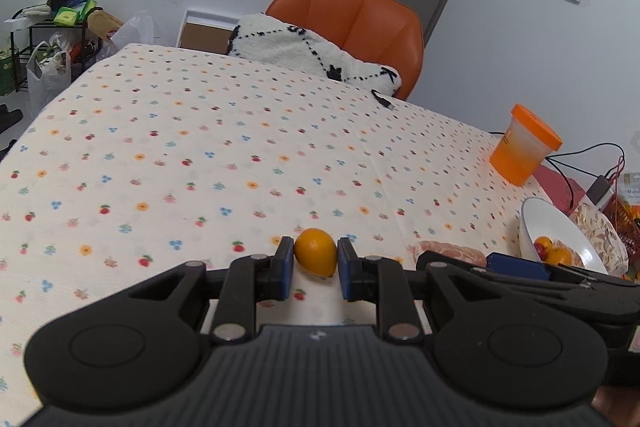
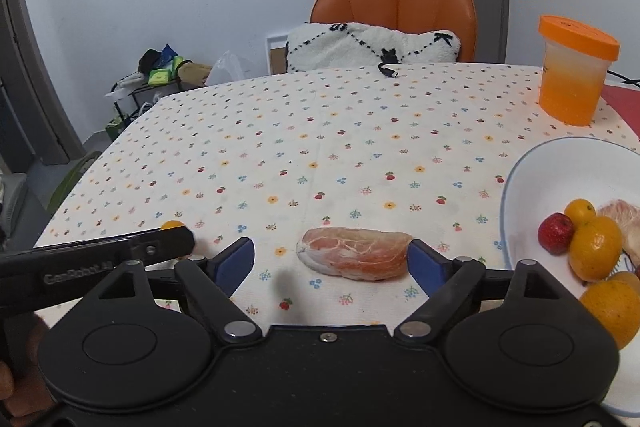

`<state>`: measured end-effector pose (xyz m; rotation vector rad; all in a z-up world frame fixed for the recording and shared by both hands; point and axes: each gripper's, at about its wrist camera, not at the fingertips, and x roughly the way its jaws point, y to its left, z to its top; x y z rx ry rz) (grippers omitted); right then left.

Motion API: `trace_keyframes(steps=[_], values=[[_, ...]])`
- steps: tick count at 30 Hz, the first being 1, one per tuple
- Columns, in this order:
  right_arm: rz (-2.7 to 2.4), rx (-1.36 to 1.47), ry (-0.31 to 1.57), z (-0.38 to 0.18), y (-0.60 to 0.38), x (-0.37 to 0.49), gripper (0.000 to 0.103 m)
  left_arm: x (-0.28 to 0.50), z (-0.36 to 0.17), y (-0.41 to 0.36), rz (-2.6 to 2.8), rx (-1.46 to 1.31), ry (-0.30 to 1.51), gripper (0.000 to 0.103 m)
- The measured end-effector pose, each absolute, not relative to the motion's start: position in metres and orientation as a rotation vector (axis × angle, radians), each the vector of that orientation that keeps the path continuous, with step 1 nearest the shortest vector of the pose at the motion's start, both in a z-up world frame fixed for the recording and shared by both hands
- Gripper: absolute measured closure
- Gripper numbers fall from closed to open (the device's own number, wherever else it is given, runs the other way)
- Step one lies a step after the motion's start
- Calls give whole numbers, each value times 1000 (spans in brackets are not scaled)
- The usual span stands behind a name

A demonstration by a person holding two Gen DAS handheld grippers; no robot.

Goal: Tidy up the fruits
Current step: 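Grasp the yellow mandarin with the left tool while the right tool grasps the pomelo segment, then carry the mandarin and pomelo segment over the white plate with both tools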

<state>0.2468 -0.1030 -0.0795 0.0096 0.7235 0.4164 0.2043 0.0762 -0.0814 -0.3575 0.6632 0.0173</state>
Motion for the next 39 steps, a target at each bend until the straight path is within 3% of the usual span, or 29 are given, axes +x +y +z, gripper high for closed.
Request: trace_keyframes(steps=[15, 19, 35, 36, 37, 38, 39], values=[[371, -126, 706, -88, -91, 257, 20, 199, -80, 87, 17, -379, 651, 82], [380, -154, 681, -88, -93, 252, 35, 199, -80, 87, 19, -378, 653, 82], [456, -39, 608, -57, -125, 219, 39, 187, -56, 61, -2, -326, 611, 82], [455, -35, 600, -55, -128, 217, 41, 186, -55, 59, -6, -321, 607, 82], [458, -30, 592, -53, -131, 215, 53, 185, -53, 56, -8, -317, 604, 82], [463, -25, 596, -52, -133, 215, 88, 183, -52, 54, -10, -314, 600, 82], [456, -15, 610, -51, -136, 215, 93, 182, -51, 52, -12, -311, 597, 82]])
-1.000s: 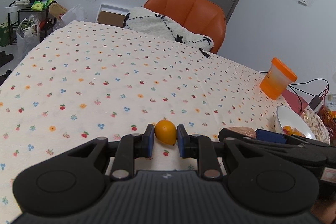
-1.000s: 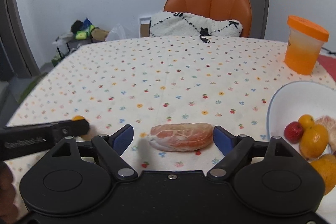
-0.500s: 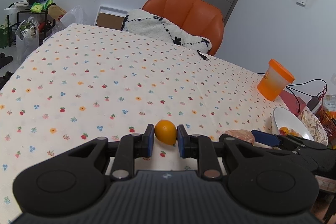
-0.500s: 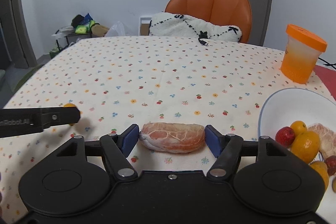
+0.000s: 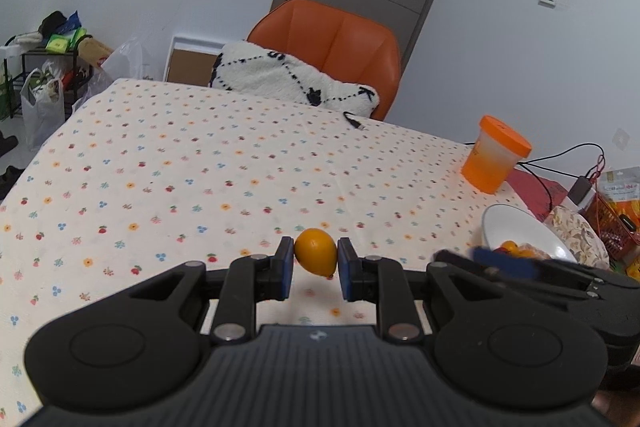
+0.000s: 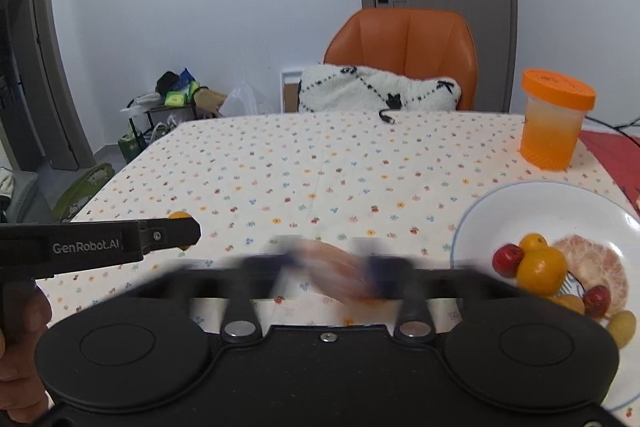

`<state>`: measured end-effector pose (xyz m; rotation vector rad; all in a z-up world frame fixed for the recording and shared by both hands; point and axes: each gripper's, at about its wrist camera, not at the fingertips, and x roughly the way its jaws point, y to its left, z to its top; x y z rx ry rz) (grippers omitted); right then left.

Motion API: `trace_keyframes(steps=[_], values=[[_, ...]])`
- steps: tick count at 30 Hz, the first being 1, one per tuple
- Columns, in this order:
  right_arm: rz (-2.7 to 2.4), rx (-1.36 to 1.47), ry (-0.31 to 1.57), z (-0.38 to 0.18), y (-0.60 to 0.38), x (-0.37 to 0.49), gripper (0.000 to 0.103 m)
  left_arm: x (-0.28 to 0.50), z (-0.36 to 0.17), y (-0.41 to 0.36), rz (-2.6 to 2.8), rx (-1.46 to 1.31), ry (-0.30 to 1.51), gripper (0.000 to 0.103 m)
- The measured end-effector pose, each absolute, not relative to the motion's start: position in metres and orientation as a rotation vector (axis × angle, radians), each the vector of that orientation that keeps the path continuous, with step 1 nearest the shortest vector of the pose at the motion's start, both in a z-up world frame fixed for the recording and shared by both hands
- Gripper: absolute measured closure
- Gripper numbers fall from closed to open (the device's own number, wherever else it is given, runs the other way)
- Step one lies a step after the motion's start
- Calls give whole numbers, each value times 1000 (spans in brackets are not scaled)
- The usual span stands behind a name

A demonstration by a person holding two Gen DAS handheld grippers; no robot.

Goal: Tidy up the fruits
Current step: 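Carry the mandarin and pomelo segment over the white plate with both tools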

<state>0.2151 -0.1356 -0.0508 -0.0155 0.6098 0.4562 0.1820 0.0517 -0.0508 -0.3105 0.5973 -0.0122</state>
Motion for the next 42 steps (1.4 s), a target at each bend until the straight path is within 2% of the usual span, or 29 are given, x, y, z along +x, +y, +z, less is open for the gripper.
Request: trace_keyframes(steps=[10, 15, 20, 23, 25, 27, 31, 42], values=[[476, 53, 646, -63, -157, 207, 91, 173, -47, 37, -12, -294, 589, 82], [490, 64, 655, -66, -155, 207, 61, 171, -48, 38, -3, -296, 588, 82], [501, 44, 669, -71, -148, 207, 50, 171, -52, 45, 8, -309, 592, 82], [486, 27, 699, -78, -141, 211, 49, 170, -56, 50, 9, -318, 598, 82], [479, 17, 703, -81, -137, 211, 43, 171, -59, 54, 11, -326, 602, 82], [470, -14, 690, -82, -130, 211, 29, 171, -61, 58, 14, -334, 604, 82], [427, -124, 662, -87, -115, 209, 29, 172, -65, 66, 13, -356, 606, 82], [365, -185, 662, -90, -103, 220, 27, 176, -74, 80, 11, -388, 617, 82]])
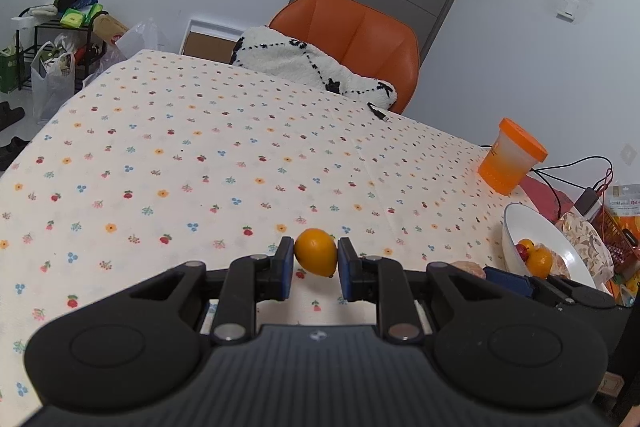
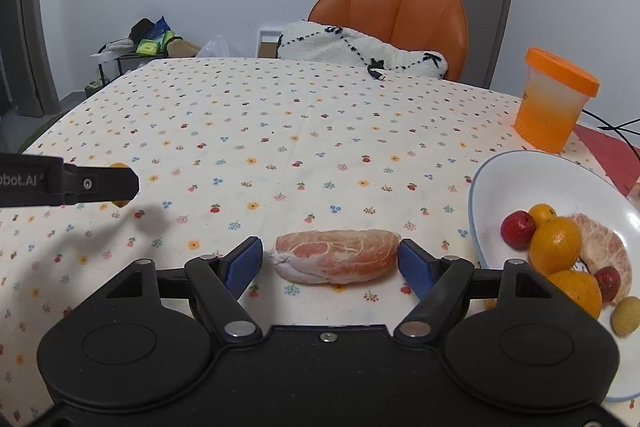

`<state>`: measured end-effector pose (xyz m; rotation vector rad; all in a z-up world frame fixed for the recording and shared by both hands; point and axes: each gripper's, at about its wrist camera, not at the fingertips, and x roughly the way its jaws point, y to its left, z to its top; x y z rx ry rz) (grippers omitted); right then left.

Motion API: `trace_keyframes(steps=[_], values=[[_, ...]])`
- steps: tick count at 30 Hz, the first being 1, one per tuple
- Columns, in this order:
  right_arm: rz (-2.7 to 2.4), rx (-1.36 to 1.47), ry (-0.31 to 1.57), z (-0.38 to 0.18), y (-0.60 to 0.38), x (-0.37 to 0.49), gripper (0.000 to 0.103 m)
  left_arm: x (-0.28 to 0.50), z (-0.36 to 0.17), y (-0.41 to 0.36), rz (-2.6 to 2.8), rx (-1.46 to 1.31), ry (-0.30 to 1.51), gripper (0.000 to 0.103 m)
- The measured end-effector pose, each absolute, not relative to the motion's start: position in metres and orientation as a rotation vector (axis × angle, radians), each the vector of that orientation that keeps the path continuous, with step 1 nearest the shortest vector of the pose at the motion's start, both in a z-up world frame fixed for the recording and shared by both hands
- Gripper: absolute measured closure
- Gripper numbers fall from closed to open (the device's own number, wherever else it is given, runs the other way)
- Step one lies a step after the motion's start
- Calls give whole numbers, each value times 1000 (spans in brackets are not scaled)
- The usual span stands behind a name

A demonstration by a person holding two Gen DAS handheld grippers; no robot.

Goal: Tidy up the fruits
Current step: 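Carry the mandarin and pomelo segment over the white plate with both tools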

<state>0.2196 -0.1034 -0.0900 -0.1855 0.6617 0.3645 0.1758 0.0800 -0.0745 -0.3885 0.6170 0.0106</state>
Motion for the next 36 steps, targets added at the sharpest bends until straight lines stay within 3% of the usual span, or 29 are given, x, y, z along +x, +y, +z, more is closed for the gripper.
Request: trace_keyframes(steps=[4, 6, 11, 36], values=[[364, -187, 663, -91, -102, 225, 27, 180, -75, 79, -3, -383, 610, 82], [360, -190, 655, -90, -103, 226, 35, 182, -75, 79, -8, -380, 607, 82], [380, -195, 639, -90, -103, 221, 39, 182, -75, 78, -14, -385, 600, 82], [350, -54, 476, -38, -161, 171, 39, 150, -45, 32, -78, -328, 543, 82]])
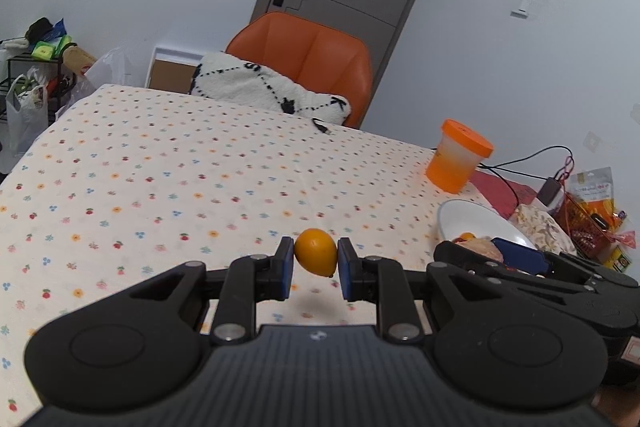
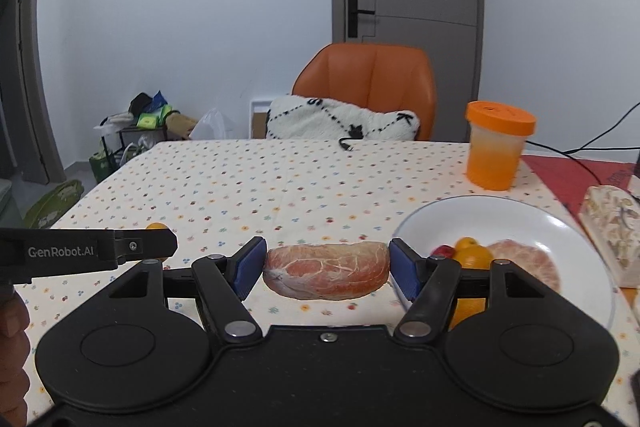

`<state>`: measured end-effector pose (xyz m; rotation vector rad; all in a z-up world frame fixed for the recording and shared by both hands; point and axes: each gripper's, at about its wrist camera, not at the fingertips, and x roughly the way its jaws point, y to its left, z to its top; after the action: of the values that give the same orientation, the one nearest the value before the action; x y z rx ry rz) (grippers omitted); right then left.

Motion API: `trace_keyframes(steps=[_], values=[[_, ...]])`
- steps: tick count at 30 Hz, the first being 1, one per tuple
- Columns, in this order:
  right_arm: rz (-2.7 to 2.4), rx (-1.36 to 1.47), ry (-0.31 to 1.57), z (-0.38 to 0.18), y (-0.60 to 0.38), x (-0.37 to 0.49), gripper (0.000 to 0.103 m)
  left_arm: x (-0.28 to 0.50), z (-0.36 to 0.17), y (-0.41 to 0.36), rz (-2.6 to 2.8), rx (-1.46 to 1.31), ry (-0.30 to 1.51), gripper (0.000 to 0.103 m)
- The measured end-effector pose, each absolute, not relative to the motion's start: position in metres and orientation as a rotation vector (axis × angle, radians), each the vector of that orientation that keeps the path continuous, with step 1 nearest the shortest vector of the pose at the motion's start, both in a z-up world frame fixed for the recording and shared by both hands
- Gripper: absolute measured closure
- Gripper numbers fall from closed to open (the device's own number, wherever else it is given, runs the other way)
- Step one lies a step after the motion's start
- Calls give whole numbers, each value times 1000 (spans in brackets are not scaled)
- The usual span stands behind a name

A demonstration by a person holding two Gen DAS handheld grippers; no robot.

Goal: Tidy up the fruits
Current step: 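Carry the mandarin and pomelo segment over the white plate with both tools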

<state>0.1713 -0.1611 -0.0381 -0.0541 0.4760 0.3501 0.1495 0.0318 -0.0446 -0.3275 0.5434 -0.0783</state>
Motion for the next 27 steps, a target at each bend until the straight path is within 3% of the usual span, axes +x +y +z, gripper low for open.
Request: trace_keyframes(steps=[27], values=[[160, 40, 448, -43, -271, 164, 39, 171, -37, -59, -215, -237, 553, 82]])
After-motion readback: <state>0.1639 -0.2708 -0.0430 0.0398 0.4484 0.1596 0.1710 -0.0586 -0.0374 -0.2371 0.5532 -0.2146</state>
